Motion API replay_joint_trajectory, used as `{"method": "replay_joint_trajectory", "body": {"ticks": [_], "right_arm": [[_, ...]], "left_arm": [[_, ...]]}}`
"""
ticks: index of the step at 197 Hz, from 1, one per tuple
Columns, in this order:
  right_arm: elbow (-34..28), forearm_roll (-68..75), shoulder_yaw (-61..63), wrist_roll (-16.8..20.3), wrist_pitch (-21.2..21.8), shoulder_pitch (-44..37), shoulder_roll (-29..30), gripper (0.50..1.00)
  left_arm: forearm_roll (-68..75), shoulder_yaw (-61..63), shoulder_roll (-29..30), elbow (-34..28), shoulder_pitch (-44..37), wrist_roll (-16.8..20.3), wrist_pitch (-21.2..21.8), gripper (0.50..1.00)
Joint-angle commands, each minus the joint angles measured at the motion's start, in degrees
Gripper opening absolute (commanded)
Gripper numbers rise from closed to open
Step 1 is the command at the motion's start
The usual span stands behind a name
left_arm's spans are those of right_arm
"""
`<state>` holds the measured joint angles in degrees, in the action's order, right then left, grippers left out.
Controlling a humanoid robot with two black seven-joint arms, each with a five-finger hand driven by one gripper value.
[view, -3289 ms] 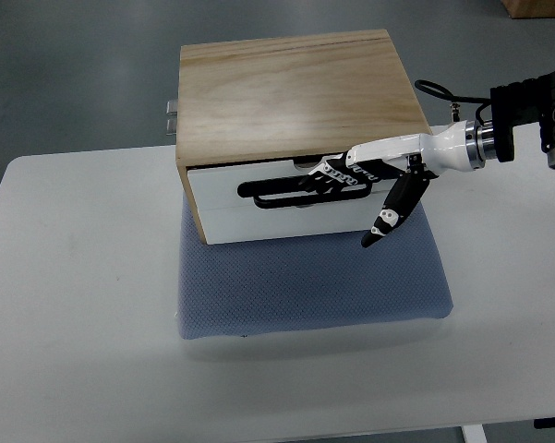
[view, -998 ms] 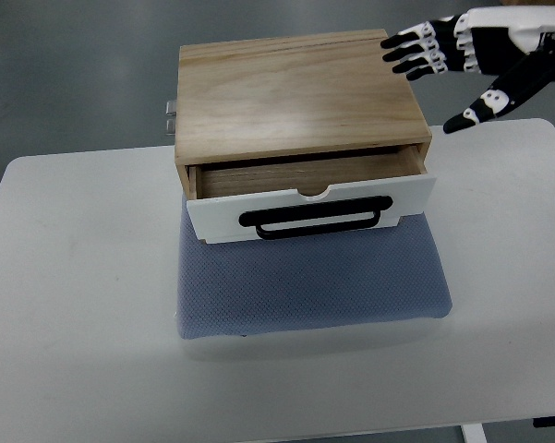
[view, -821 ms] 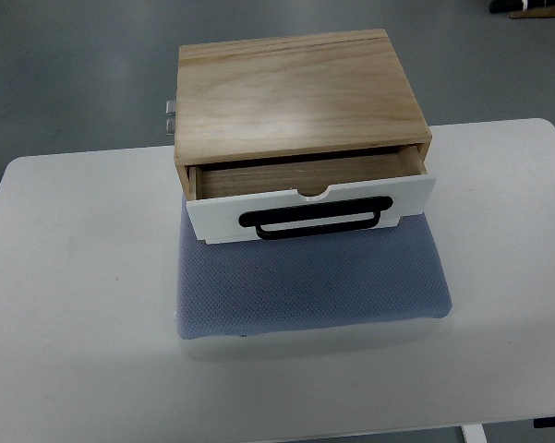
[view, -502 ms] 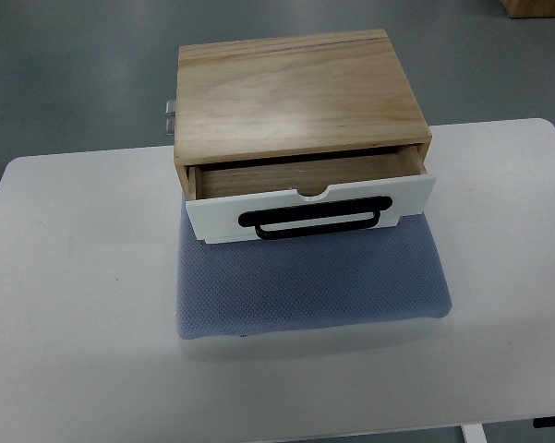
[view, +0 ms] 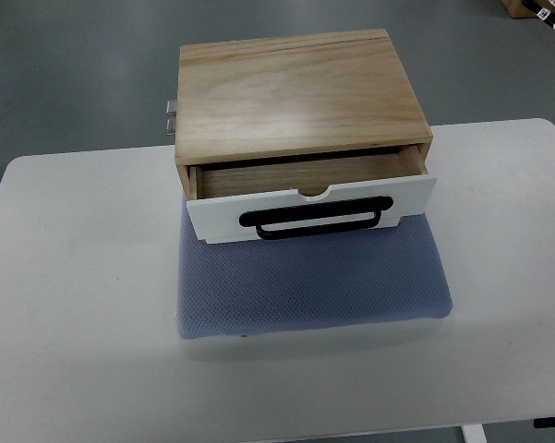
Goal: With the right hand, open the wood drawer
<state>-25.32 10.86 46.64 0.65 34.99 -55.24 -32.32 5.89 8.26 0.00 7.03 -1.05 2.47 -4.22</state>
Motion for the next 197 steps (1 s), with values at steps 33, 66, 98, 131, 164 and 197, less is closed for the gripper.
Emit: {"method": "replay_joint_trajectory", "body": {"ticks": [33, 66, 98, 131, 164, 197], "right_arm": [[0.0, 7.9, 0.5, 1.8, -4.7, 2.1, 3.8, 0.94], [0.0, 8.6, 0.5, 1.8, -6.4, 3.9, 6.7, 0.94], [-0.1, 8.5, -0.3, 1.7, -6.5, 6.7, 9.7, 0.942], [-0.1, 7.9, -0.7, 1.1, -7.2, 8.5, 12.5, 0.944], [-0.3, 8.2, -3.0, 0.9, -6.5, 9.3, 12.8, 0.944], [-0.4, 8.2, -3.1, 1.0, -5.3, 9.3, 12.9, 0.944]], "left_arm": [[0.0, 0.0, 0.0, 0.0, 0.0, 0.0, 0.0, 1.0], [0.0, 0.0, 0.0, 0.0, 0.0, 0.0, 0.0, 1.0], [0.0, 0.0, 0.0, 0.0, 0.0, 0.0, 0.0, 1.0], [0.0, 0.0, 0.0, 0.0, 0.0, 0.0, 0.0, 1.0], [0.0, 0.0, 0.0, 0.0, 0.0, 0.0, 0.0, 1.0], [0.0, 0.0, 0.0, 0.0, 0.0, 0.0, 0.0, 1.0]]}}
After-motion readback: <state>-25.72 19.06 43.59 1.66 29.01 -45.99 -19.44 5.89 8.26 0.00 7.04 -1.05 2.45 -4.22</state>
